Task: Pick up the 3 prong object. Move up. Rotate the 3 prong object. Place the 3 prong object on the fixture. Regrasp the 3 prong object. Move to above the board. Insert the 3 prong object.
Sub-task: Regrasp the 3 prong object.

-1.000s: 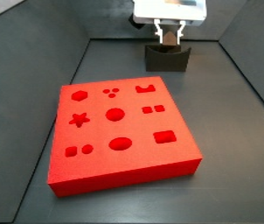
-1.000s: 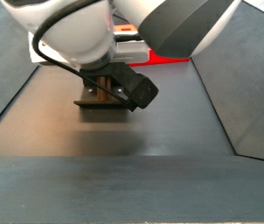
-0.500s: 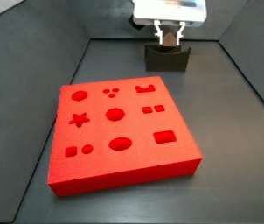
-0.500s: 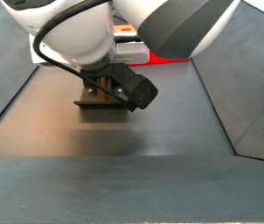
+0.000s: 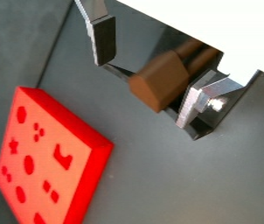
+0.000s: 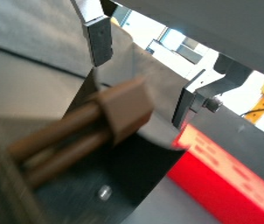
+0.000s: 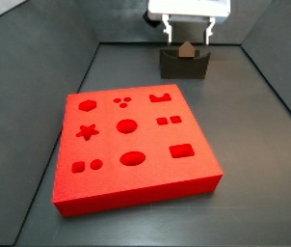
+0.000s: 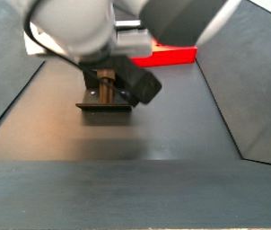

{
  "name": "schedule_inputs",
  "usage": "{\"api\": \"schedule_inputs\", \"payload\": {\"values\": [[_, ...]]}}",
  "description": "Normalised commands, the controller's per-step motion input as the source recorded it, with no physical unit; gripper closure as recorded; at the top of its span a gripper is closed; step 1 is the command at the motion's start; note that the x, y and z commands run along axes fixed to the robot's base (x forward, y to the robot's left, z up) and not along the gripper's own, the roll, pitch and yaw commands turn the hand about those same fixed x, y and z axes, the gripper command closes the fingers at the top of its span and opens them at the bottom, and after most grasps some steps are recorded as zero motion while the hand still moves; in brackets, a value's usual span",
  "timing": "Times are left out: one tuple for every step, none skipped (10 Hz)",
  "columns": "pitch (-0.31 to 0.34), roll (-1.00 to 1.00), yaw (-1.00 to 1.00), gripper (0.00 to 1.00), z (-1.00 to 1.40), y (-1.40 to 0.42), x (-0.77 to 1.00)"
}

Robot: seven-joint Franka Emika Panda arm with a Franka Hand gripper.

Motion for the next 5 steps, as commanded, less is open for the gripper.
{"api": "schedule_inputs", "payload": {"values": [[0.041, 0.04, 0.00, 0.00, 1.00, 0.01, -0.03], [0.045, 0.04, 0.00, 0.00, 1.00, 0.01, -0.04], [0.045, 0.03, -0.01, 0.00, 0.84, 0.01, -0.04], [0.044, 0.03, -0.01, 0.00, 0.64, 0.01, -0.04], [0.044, 0.03, -0.02, 0.00, 0.45, 0.01, -0.03]]}}
